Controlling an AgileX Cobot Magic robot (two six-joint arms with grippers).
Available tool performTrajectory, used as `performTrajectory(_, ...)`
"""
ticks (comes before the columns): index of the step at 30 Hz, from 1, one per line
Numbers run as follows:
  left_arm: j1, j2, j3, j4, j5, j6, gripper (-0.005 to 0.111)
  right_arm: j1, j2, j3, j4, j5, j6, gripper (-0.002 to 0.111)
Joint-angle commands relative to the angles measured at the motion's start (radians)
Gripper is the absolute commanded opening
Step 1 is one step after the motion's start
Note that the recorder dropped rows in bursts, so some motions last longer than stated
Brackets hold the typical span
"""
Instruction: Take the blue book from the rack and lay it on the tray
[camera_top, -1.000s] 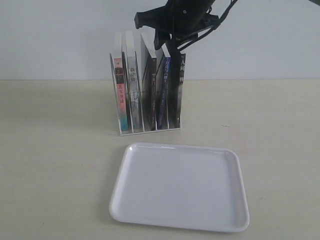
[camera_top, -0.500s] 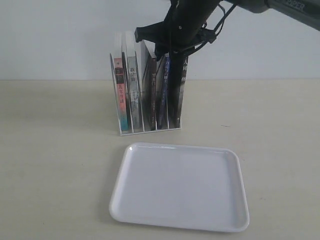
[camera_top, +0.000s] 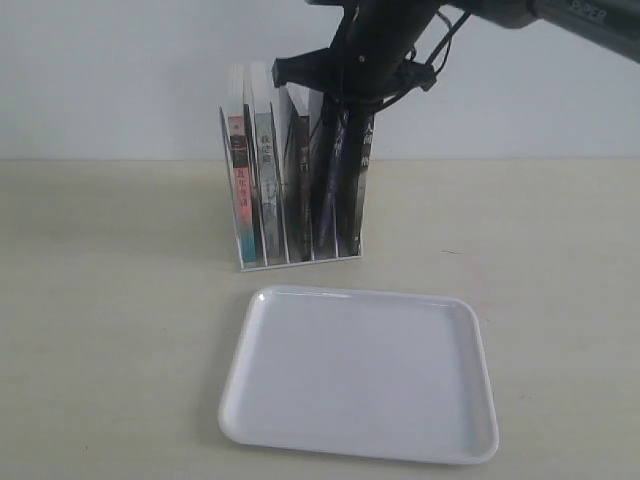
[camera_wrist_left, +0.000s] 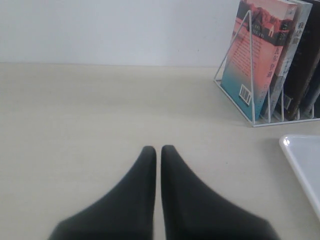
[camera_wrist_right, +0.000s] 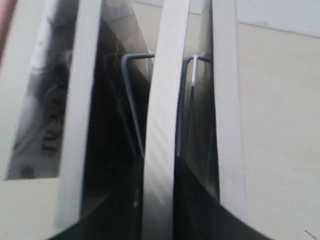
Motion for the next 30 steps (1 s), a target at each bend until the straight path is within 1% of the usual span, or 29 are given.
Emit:
performTrajectory(1, 0.002, -0.003, -0.001, -0.004, -0.004, 0.000, 0.004, 0.000, -0.179, -0.010, -0.021, -0.018, -0.022, 0.000)
performTrajectory(5, 0.002, -0.003, -0.001, -0.004, -0.004, 0.000, 0.004, 0.000, -0.247, -0.010, -0.057, -0.015, -0.024, 0.000)
performTrajectory(10, 0.002, -0.003, -0.001, -0.004, -0.004, 0.000, 0.004, 0.000, -0.255, -0.010, -0.088, 0.010, -0.024, 0.000)
performTrajectory(21, 0.002, -0.003, -0.001, -0.004, -0.004, 0.000, 0.004, 0.000, -0.255, -0.010, -0.088, 0.009, -0.024, 0.000)
performTrajectory(30, 0.002, -0.003, -0.001, -0.004, -0.004, 0.000, 0.004, 0.000, -0.308, -0.010, -0.088, 0.026, -0.033, 0.000)
